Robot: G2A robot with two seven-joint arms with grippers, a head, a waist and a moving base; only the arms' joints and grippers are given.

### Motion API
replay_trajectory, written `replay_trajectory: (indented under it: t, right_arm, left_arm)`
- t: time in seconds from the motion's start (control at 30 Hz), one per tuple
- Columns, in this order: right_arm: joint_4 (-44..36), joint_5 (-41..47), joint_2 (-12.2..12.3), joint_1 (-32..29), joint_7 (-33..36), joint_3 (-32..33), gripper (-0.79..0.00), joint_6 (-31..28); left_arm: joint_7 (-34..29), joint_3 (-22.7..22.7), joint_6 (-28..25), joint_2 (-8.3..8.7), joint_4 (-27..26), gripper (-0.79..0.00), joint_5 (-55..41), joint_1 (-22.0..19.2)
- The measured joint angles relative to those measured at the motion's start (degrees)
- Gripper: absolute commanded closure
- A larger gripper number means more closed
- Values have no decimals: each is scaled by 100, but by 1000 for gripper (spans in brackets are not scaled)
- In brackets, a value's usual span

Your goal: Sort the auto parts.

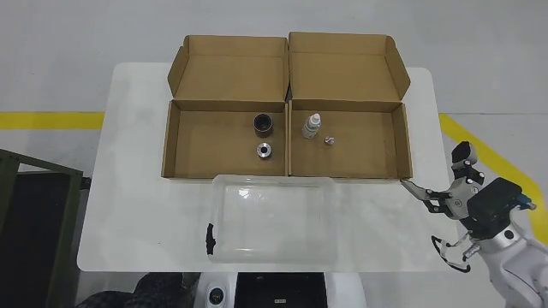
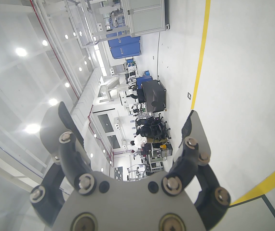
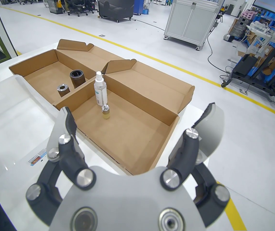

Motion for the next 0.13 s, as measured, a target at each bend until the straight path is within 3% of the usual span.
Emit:
replay_trajectory:
  t: [0.13]
  right_arm:
    - [0, 0, 0, 0, 0, 0, -785, 0]
  left_arm:
    - [0, 0, 0, 0, 0, -784, 0, 0]
